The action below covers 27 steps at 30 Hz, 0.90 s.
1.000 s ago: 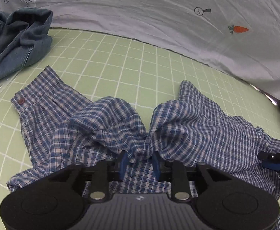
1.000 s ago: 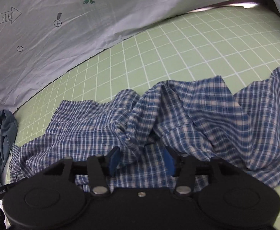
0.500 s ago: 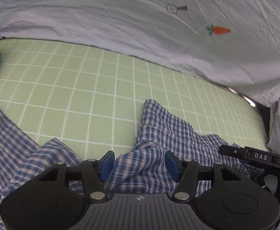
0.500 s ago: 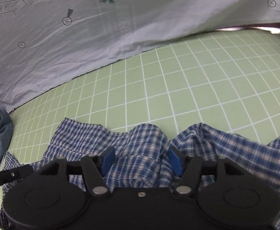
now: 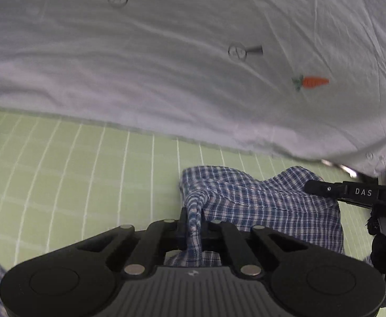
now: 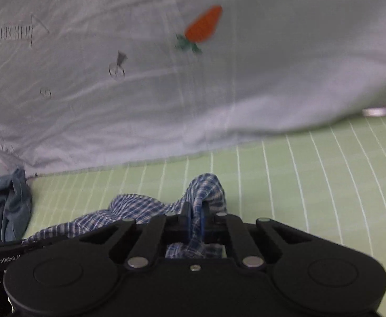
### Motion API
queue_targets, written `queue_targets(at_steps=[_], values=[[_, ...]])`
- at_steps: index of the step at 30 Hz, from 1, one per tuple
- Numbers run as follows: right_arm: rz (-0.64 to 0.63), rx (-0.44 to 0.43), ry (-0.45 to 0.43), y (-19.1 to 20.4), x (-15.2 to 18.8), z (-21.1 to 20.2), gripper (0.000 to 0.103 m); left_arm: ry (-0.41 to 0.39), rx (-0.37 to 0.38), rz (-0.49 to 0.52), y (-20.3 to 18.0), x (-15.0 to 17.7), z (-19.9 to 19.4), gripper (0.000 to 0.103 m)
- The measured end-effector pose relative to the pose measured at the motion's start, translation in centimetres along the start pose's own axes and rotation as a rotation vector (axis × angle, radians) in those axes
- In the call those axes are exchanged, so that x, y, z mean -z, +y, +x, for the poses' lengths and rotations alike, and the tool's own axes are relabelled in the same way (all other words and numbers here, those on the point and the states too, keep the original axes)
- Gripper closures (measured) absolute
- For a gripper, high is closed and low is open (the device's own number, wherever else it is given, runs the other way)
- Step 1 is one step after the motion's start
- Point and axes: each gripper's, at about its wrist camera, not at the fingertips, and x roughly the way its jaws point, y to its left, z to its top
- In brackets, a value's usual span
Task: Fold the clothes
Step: 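Swing the shirt down onto the mat and open both grippers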
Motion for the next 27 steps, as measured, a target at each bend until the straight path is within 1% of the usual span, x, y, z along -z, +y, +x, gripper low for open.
queue_targets(at_steps=[1,2,3,4,5,6,7,8,9,10,11,13,15,20,22,23,27], values=[[-0.02,0.002,-0.037,0.5,-1.5,0.7,0.096,-0.044,-0.018,0.013,-0.2,-1.4,0.3,0.098],[-0.029,0.01,-0.07,0.9,-2.7,1.5,0.096,-0.065,-0.049,0.012,-0.3,-2.1,0.6,0.093],[-0.033,0.022,-0.102,1.2,-3.7,2.3,0.093,-0.081,-0.083,0.007,-0.4,-2.7,1.0,0.085],[-0.039,0.053,-0.109,1.5,-4.2,2.9,0.084,-0.097,-0.116,0.003,-0.4,-3.4,1.4,0.077],[-0.044,0.095,-0.102,1.8,-4.6,3.5,0.066,-0.113,-0.15,-0.001,-0.5,-4.0,1.7,0.06],[-0.048,0.128,-0.102,2.0,-4.5,3.3,0.059,-0.117,-0.156,-0.001,-0.3,-3.9,1.4,0.051],[-0.049,0.156,-0.104,2.1,-4.2,2.8,0.056,-0.119,-0.157,0.0,-0.2,-3.7,0.8,0.048],[-0.047,0.166,-0.118,2.1,-3.5,1.6,0.045,-0.134,-0.15,-0.001,0.2,-3.0,-0.4,0.04],[-0.043,0.168,-0.138,1.9,-2.5,0.2,0.034,-0.146,-0.155,-0.003,0.7,-1.9,-1.8,0.03],[-0.041,0.178,-0.154,1.6,-1.1,-1.4,0.03,-0.146,-0.176,-0.01,1.2,-0.6,-3.1,0.027],[-0.043,0.196,-0.159,1.2,0.5,-3.1,0.029,-0.145,-0.199,-0.018,1.7,0.6,-4.4,0.025],[-0.053,0.236,-0.14,0.1,4.1,-6.0,0.029,-0.109,-0.257,-0.031,3.0,3.6,-7.2,0.025],[-0.045,0.283,-0.099,-1.3,8.3,-9.1,0.028,-0.054,-0.298,-0.071,4.1,7.5,-10.2,0.025],[0.027,0.352,0.002,-6.0,17.1,-16.3,0.028,0.067,-0.389,-0.184,6.4,16.7,-16.4,0.025],[0.037,0.389,0.039,-7.4,19.7,-18.1,0.028,0.104,-0.432,-0.217,7.0,19.8,-18.4,0.025],[0.046,0.401,0.051,-7.9,20.7,-18.9,0.028,0.117,-0.442,-0.234,7.1,20.9,-19.1,0.025],[0.121,0.403,0.094,-9.4,24.2,-21.0,0.028,0.167,-0.467,-0.295,7.3,24.7,-21.4,0.025]])
